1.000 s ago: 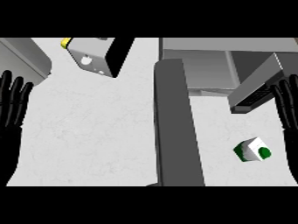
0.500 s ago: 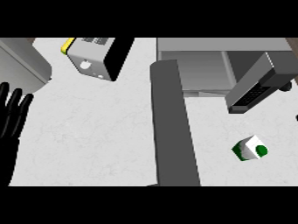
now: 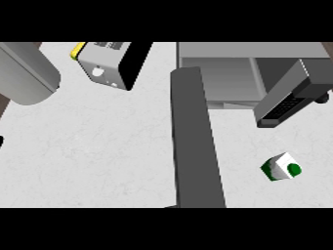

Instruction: Pick up the milk, place it into the microwave and close the microwave

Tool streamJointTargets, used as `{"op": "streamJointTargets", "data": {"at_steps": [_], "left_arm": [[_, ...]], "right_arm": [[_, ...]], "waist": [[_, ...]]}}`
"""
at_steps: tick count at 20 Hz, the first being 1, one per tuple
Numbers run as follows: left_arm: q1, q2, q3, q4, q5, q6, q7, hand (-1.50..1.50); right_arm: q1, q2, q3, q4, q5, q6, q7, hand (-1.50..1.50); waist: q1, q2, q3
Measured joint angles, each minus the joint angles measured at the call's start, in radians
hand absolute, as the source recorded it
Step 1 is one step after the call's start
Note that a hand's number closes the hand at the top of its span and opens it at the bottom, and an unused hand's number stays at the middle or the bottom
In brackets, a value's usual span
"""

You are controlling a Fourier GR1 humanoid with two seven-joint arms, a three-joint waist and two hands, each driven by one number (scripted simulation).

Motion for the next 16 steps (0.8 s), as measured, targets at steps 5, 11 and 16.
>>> {"op": "streamJointTargets", "data": {"at_steps": [5, 11, 16], "left_arm": [[0.088, 0.005, 0.074, -0.045, 0.062, -0.059, 0.001, -1.50], [0.185, -0.011, 0.117, -0.048, 0.080, -0.141, -0.029, -1.50], [0.216, -0.024, 0.135, -0.046, 0.096, -0.179, -0.038, -1.50]], "right_arm": [[-0.026, 0.039, 0.010, 0.049, 0.099, -0.004, -0.012, -1.50], [-0.064, 0.071, -0.003, 0.242, 0.250, -0.009, -0.135, -1.50], [-0.098, 0.083, -0.008, 0.412, 0.377, -0.043, -0.249, -1.50]], "waist": [[0.004, 0.000, 0.000], [0.010, 0.000, 0.001], [0.011, 0.001, 0.001]]}}
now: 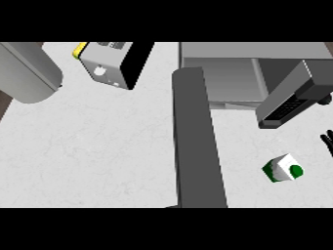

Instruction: Pick up the milk, place it into the microwave and close the microwave

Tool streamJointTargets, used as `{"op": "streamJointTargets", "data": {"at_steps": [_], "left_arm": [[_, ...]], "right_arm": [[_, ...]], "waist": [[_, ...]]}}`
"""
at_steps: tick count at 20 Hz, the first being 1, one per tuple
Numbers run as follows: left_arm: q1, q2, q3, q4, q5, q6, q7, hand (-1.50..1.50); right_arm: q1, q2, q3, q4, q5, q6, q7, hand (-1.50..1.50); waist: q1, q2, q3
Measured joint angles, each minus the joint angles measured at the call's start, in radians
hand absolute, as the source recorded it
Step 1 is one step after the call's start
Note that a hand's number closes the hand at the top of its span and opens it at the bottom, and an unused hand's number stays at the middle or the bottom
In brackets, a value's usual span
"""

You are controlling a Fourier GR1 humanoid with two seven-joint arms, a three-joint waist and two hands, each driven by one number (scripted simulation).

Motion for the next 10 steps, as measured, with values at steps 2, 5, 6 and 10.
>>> {"op": "streamJointTargets", "data": {"at_steps": [2, 5, 6, 10], "left_arm": [[0.017, -0.003, 0.024, 0.010, 0.017, -0.028, -0.019, -1.50], [0.037, -0.023, 0.026, 0.010, 0.020, -0.051, -0.032, -1.50], [0.051, -0.025, 0.030, 0.008, 0.023, -0.061, -0.035, -1.50], [0.057, -0.024, 0.049, 0.007, 0.034, -0.070, -0.029, -1.50]], "right_arm": [[-0.012, -0.007, -0.005, 0.081, 0.043, -0.007, -0.053, -1.50], [-0.066, -0.032, -0.012, 0.235, 0.102, -0.018, -0.134, -1.50], [-0.067, -0.032, -0.008, 0.277, 0.129, -0.030, -0.173, -1.50], [-0.116, -0.042, 0.009, 0.472, 0.219, -0.098, -0.292, -1.50]], "waist": [[0.001, 0.000, 0.000], [0.002, 0.001, 0.000], [0.003, 0.001, 0.000], [0.005, 0.002, 0.001]]}}
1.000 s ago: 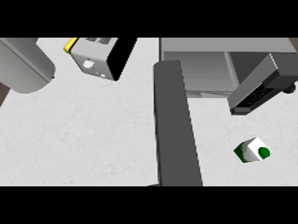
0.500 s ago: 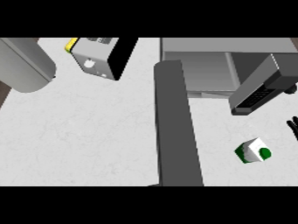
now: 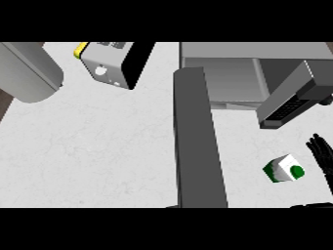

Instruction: Pick up the milk, place it into the microwave and close the microwave

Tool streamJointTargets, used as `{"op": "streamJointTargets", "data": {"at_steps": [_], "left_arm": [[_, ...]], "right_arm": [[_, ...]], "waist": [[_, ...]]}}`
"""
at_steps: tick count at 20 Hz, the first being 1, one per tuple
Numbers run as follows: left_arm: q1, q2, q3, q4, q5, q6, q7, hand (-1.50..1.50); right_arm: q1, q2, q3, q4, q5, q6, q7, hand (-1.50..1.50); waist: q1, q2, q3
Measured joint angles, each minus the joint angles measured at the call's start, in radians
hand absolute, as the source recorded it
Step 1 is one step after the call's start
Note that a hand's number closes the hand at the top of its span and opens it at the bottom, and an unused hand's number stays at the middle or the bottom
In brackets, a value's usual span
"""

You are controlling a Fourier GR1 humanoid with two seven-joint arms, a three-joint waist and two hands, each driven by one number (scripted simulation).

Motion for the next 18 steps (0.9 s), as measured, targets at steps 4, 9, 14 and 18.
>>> {"op": "streamJointTargets", "data": {"at_steps": [4, 9, 14, 18], "left_arm": [[0.034, -0.002, 0.022, 0.000, 0.018, -0.036, -0.008, -1.50], [0.041, 0.015, 0.060, 0.009, 0.058, -0.061, -0.009, -1.50], [0.039, 0.023, 0.086, 0.013, 0.086, -0.070, -0.005, -1.50], [0.037, 0.018, 0.090, 0.019, 0.099, -0.084, -0.011, -1.50]], "right_arm": [[-0.063, -0.023, 0.016, 0.182, 0.067, -0.070, -0.097, -1.50], [-0.147, -0.049, 0.034, 0.390, 0.130, -0.149, -0.208, -1.50], [-0.228, -0.055, 0.043, 0.559, 0.154, -0.189, -0.271, -1.50], [-0.266, -0.056, 0.047, 0.649, 0.157, -0.201, -0.300, -1.50]], "waist": [[0.004, 0.000, 0.000], [0.007, 0.001, 0.001], [0.008, 0.003, 0.002], [0.009, 0.003, 0.002]]}}
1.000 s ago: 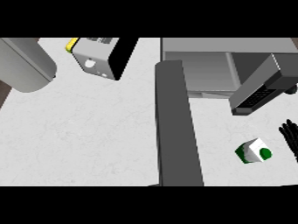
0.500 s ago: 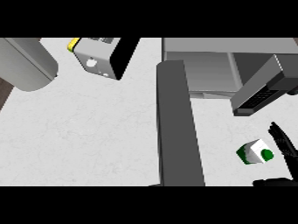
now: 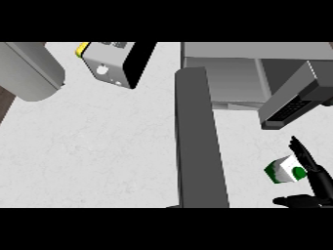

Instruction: Pick up the milk, place it into the microwave and close the microwave

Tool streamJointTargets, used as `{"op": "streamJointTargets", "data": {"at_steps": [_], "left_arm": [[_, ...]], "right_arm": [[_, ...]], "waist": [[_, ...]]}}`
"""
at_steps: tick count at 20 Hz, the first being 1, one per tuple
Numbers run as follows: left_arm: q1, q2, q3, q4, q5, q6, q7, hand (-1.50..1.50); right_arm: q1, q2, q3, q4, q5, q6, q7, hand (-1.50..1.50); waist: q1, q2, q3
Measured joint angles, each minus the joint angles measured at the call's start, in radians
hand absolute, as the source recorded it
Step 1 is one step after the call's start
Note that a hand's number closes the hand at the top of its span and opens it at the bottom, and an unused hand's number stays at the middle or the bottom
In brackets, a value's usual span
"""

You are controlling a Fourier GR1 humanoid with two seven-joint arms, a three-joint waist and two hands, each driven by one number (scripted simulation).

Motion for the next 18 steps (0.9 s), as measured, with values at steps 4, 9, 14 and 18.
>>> {"op": "streamJointTargets", "data": {"at_steps": [4, 9, 14, 18], "left_arm": [[0.017, -0.002, -0.003, -0.004, 0.011, -0.007, 0.005, -1.50], [0.024, 0.003, -0.003, -0.004, 0.019, -0.017, 0.007, -1.50], [0.029, 0.007, 0.002, 0.003, 0.035, -0.035, -0.003, -1.50], [0.038, 0.006, 0.001, 0.002, 0.045, -0.039, -0.004, -1.50]], "right_arm": [[-0.038, 0.011, -0.003, 0.060, -0.014, -0.001, -0.013, -1.50], [-0.075, 0.015, 0.002, 0.114, -0.028, 0.015, -0.017, 1.50], [-0.102, 0.021, 0.033, 0.136, -0.016, 0.020, -0.028, 1.50], [-0.119, 0.055, 0.032, 0.139, -0.025, -0.003, -0.043, 1.50]], "waist": [[0.007, 0.001, 0.002], [0.009, 0.003, 0.002], [0.014, 0.002, 0.001], [0.012, 0.002, 0.000]]}}
